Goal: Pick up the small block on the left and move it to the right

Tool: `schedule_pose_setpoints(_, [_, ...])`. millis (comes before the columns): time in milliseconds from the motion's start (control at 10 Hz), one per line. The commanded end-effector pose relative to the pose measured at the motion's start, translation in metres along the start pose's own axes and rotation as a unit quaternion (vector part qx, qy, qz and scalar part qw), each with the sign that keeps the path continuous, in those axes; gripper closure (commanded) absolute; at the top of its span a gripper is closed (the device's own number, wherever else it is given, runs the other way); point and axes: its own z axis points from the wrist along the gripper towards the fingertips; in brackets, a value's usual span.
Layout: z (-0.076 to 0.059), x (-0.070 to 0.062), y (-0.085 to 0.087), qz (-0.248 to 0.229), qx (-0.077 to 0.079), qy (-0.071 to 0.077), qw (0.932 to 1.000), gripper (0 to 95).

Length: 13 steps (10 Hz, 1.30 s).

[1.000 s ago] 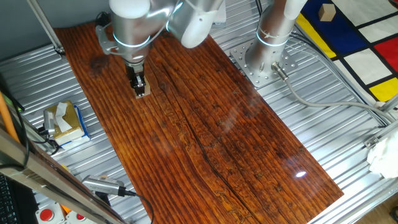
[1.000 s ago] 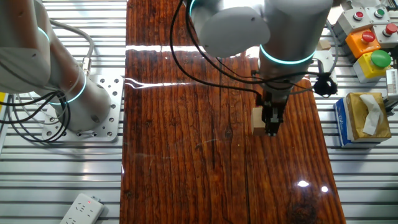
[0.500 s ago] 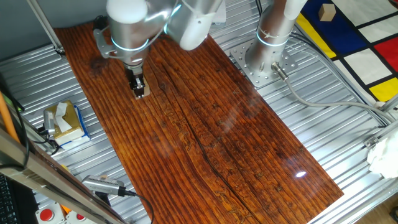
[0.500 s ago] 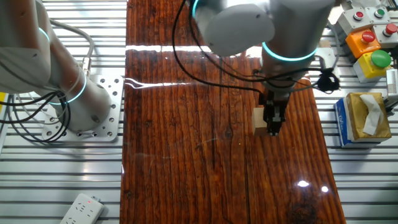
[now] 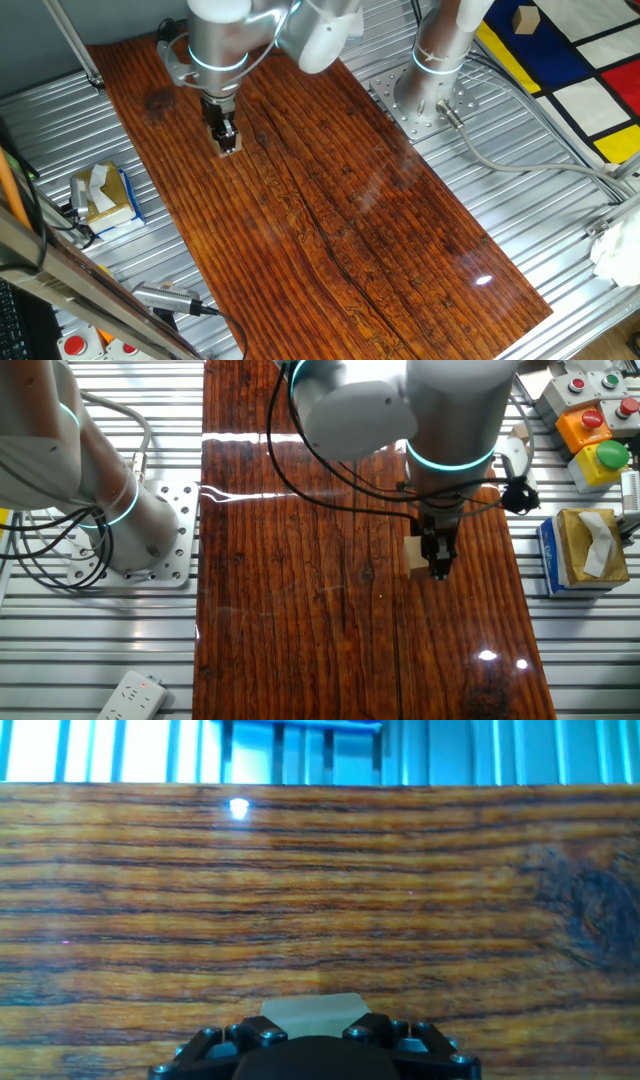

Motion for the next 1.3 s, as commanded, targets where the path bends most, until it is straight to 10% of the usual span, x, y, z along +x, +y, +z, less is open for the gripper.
schedule_pose_setpoints(100, [-0.0005, 0.0009, 0.0001, -0.002, -0.001, -0.004, 1.0000, 95.0])
schedule_pose_setpoints(1300, [-0.0005, 0.0009, 0.0001, -0.003, -0.002, -0.030, 0.9996, 95.0])
